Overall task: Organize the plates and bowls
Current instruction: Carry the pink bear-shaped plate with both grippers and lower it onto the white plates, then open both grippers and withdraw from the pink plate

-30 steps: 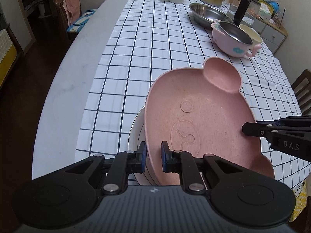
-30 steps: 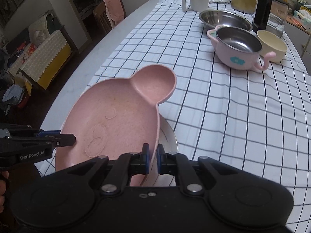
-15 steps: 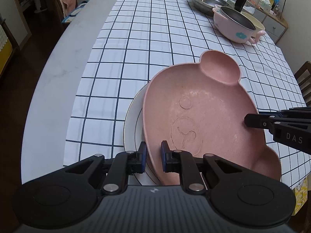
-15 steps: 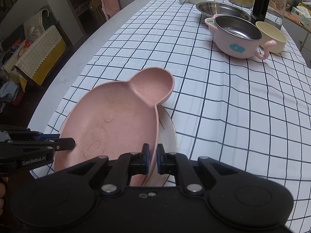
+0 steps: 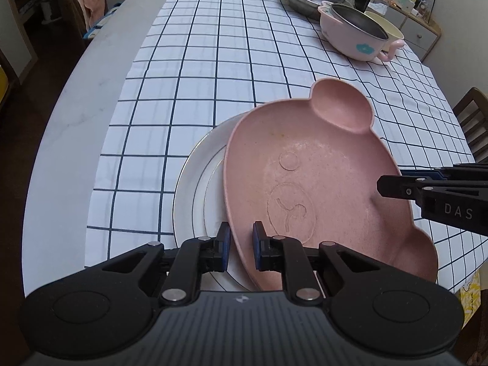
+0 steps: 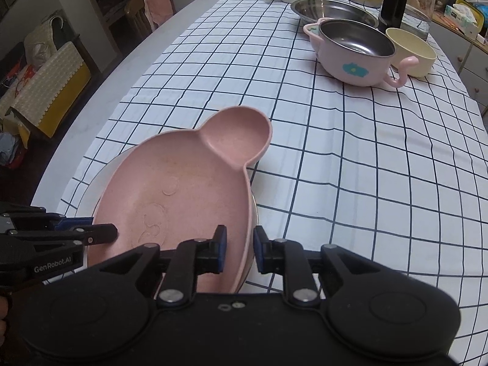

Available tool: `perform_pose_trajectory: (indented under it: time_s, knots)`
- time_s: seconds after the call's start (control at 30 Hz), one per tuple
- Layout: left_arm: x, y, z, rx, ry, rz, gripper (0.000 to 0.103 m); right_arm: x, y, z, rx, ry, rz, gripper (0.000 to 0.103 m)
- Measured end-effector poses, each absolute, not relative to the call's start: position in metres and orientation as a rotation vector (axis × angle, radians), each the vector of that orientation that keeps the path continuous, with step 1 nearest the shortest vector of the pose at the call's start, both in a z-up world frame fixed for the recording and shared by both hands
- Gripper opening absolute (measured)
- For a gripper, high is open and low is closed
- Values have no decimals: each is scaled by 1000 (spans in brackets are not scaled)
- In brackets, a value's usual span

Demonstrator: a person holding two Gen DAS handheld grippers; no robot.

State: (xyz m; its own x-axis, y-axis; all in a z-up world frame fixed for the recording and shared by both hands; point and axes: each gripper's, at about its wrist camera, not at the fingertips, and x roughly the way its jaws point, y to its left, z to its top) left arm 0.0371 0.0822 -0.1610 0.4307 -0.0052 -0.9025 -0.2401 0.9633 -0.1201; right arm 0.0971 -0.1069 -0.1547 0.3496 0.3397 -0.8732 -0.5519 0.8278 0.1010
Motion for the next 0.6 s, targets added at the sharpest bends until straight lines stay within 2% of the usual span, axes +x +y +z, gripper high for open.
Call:
perform_pose_trajectory:
  time_s: [0.47,0.53,0.6]
  knots:
    - [25,81,-126,-227,1030,138,16,80,-113,-121,-189,996,596,45]
    - [25,78,-115,-224,997,125,23,77,-115,-113,-182,979,599,47]
    - [24,74,-104,-215,960,118,38,74,-116,-104,-173,962,608,48]
